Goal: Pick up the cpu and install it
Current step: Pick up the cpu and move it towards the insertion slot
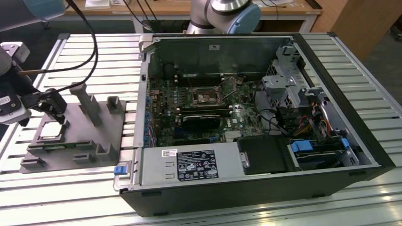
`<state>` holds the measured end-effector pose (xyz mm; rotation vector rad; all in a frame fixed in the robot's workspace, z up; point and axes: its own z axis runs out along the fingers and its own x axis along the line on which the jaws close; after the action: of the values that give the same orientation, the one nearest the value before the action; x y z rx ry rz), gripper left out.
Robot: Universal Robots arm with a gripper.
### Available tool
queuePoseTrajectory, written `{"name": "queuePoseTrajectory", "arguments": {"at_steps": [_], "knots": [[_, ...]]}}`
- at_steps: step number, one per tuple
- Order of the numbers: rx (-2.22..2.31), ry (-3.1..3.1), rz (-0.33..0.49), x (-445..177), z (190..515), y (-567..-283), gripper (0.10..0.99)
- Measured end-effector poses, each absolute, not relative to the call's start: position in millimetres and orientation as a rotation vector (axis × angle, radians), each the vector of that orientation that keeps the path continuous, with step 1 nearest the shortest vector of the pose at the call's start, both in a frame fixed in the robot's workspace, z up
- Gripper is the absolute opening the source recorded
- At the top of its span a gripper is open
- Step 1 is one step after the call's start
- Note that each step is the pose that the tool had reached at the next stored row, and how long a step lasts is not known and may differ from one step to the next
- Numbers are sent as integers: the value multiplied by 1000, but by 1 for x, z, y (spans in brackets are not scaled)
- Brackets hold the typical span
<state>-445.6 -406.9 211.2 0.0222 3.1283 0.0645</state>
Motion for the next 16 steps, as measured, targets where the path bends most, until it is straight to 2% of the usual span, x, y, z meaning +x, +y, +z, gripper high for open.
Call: {"name": "queuePoseTrajectory", "arguments": {"at_steps": [12,13,16], "knots": [[22,3128,64,-447,190,-408,867],[22,3128,64,-447,189,-408,796],[22,3128,64,-447,188,-408,784]]}}
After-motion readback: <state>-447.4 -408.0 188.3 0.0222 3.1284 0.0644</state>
